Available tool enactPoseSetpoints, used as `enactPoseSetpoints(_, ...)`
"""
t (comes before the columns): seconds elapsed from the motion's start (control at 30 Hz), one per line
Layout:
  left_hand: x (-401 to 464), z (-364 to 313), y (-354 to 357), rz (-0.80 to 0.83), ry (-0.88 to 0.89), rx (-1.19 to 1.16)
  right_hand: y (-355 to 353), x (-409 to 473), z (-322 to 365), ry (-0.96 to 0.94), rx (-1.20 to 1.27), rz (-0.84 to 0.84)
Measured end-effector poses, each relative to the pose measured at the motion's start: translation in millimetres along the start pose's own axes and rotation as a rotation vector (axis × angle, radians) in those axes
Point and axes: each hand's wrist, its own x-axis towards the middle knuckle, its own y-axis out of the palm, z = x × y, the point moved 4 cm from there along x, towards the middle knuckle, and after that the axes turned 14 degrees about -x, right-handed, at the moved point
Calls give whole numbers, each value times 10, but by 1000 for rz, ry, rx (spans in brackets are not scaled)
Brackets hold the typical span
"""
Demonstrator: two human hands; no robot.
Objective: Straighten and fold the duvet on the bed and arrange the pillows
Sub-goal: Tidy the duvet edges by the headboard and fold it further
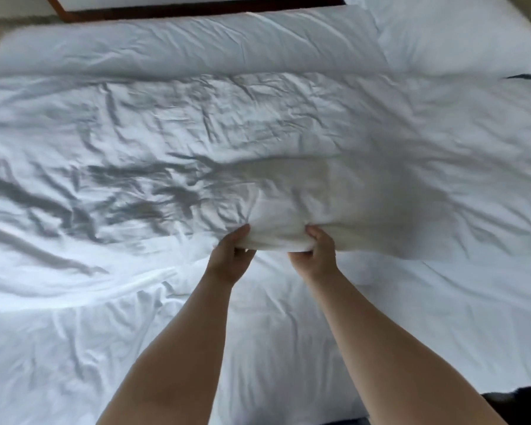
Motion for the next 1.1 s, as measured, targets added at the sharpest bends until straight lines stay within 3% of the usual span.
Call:
enactPoseSetpoints(0.1, -80, -44, -465, -280, 7, 127, -319, 256, -273, 112, -248, -236)
enactPoseSetpoints(0.13, -144, -24, -578, -340, 6, 116, -395, 205, -352, 105, -435, -326)
enactPoseSetpoints(0.17, -193, 7, -661, -360, 2, 88, -431, 176, -425, 143, -398, -350)
enactPoseSetpoints(0.2, -243, 32, -702, -364, 4, 64, -374, 71, -464, 200, -191, -309)
enactPoseSetpoints(0.27, -328, 40, -666, -367, 20, 37, -277, -170, -437, 268, -362, -247)
enactPoseSetpoints(0.37, -421, 21, -481, -371, 43, 53, -126, -339, -366, 355, -367, -149)
enactPoseSetpoints(0.57, -792, 128, -255, -428, 78, 247, -67, -751, -76, 328, -533, 46)
enactPoseSetpoints(1.1, -1726, -121, -318, -454, 208, 346, 80, -1246, -165, 273, -595, 211)
